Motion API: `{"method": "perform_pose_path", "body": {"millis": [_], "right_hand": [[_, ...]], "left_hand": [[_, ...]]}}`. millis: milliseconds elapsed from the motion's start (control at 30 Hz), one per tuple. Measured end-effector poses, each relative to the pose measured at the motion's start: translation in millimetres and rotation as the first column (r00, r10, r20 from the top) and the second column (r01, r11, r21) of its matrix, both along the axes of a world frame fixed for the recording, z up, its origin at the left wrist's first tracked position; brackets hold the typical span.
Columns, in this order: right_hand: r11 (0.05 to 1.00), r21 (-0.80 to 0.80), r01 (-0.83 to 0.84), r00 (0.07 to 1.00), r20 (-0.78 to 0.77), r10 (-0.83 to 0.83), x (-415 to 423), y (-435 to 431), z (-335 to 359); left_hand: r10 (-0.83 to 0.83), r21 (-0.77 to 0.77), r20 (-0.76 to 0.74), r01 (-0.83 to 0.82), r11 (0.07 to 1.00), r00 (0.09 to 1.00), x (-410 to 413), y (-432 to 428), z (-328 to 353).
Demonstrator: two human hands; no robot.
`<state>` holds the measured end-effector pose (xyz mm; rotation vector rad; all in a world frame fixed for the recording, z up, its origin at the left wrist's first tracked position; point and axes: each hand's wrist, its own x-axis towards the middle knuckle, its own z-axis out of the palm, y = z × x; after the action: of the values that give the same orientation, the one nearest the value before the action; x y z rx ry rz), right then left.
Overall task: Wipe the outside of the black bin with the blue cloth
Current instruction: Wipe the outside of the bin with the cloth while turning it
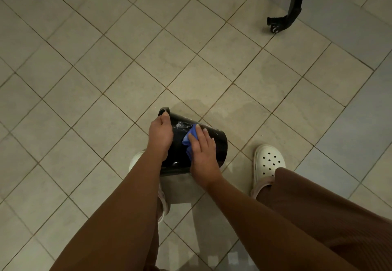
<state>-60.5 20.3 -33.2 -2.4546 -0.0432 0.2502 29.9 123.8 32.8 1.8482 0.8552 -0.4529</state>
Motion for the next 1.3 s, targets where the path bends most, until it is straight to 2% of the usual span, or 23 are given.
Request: {"method": "perform_pose_path", "body": {"millis": [133, 300, 367, 467, 533, 667, 767, 833, 933, 1033, 1167, 1300], "right_hand": [[1.0, -0.003, -0.03, 1.0, 0.001, 0.03, 23, -3, 5], [0.985, 0.089, 0.146, 0.987, -0.08, -0.139, 38, -5, 10], [0.993, 0.075, 0.095, 0.994, -0.06, -0.091, 25, 1, 13], [0.996, 0.016, -0.093, 0.991, 0.093, 0.092, 13, 12, 14], [0.991, -0.007, -0.135, 0.981, 0.137, 0.135, 21, 13, 15], [0.994, 0.113, 0.011, 0.997, 0.075, -0.02, 45, 4, 21], [0.992, 0.101, 0.079, 0.996, 0.026, -0.082, 43, 3, 22], [0.999, 0.041, 0.029, 0.998, 0.056, -0.032, 29, 8, 20], [0.99, -0.034, -0.135, 0.975, 0.171, 0.139, 13, 11, 13], [0.982, -0.01, -0.19, 0.96, 0.206, 0.188, 25, 5, 15], [0.996, 0.024, -0.082, 0.981, 0.181, 0.076, 55, -1, 21], [0.998, -0.022, 0.053, 0.998, 0.039, -0.053, 40, 0, 17]], "left_hand": [[0.053, -0.055, 0.016, -0.052, 0.997, 0.998, 0, -1, 2], [0.107, -0.082, 0.017, -0.105, 0.991, 0.994, 4, -4, 1], [0.109, -0.079, 0.008, -0.108, 0.991, 0.994, 5, -3, 1], [0.116, -0.105, -0.002, -0.115, 0.988, 0.993, 3, -2, 0], [0.105, -0.116, -0.006, -0.105, 0.988, 0.994, 1, -3, -1], [0.119, -0.094, 0.018, -0.117, 0.989, 0.993, 2, -7, -1], [0.118, -0.085, 0.013, -0.116, 0.99, 0.993, 3, -9, 0], [0.111, -0.086, -0.004, -0.111, 0.99, 0.994, 4, -8, 2], [0.1, -0.089, -0.009, -0.1, 0.991, 0.995, 1, -5, 1], [0.088, -0.106, -0.005, -0.088, 0.99, 0.996, -2, -8, 2], [0.104, -0.111, 0.019, -0.101, 0.989, 0.994, 1, -12, 2], [0.131, -0.124, -0.012, -0.131, 0.984, 0.991, -2, -7, 4]]}}
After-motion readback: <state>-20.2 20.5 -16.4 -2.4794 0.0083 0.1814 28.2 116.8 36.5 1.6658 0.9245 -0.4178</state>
